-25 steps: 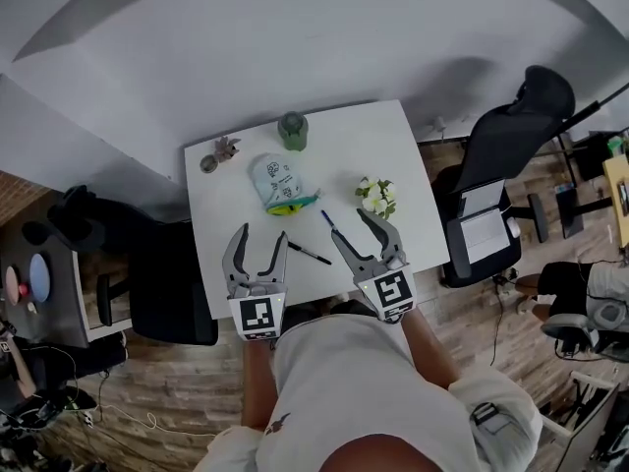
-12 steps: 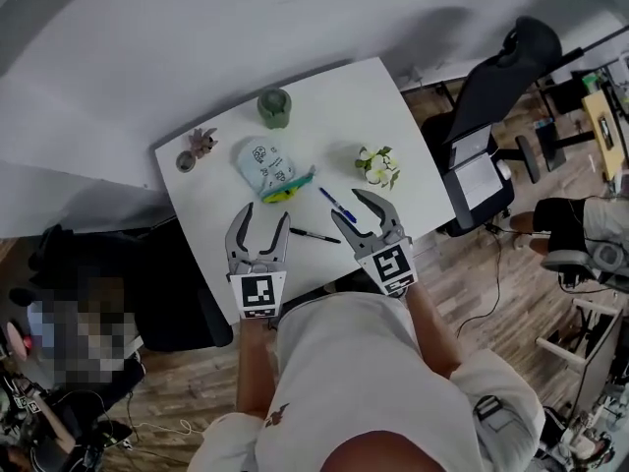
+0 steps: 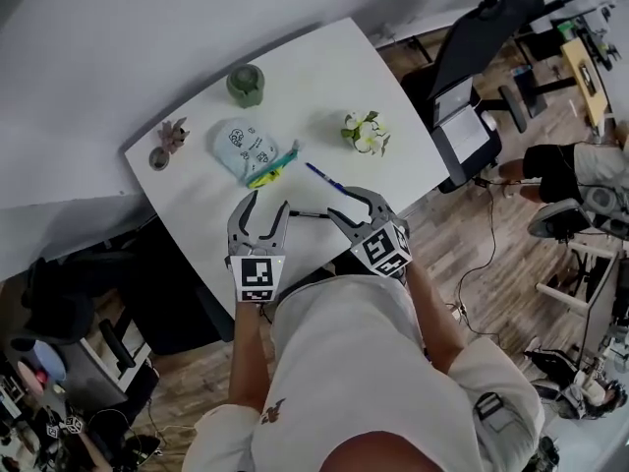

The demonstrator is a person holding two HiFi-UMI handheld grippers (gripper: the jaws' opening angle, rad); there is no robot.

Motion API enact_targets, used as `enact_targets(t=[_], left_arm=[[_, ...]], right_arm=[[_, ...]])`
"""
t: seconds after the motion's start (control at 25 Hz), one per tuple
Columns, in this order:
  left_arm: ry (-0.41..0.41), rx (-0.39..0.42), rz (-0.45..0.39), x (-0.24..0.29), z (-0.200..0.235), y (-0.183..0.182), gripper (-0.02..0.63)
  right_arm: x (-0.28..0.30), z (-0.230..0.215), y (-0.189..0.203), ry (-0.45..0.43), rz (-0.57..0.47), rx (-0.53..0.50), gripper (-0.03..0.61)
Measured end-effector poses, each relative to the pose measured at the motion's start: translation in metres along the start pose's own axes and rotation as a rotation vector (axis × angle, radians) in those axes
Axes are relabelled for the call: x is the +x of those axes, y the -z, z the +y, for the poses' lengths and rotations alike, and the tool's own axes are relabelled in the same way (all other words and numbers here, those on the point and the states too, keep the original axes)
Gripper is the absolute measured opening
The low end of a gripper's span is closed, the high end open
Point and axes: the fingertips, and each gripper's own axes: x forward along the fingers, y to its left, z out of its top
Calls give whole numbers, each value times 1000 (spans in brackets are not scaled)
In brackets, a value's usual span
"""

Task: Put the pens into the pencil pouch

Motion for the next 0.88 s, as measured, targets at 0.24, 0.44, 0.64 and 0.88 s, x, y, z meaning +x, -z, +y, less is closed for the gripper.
enact_targets(t=[0.24,0.44,0.64,0.88], left_arm=[[61,-2,52,12,-19,24,216],[95,3,99,22,-32,43,201],[127,5,137,29,-38,58,194],[162,5,192,34,-48,78,181]], right_arm=[[11,17,28,-52,58,-32,189],[24,34,52,-131,109,-62,163],[37,46,72,-187,151,-84,153],[48,55,89,-235,188,-92,123]])
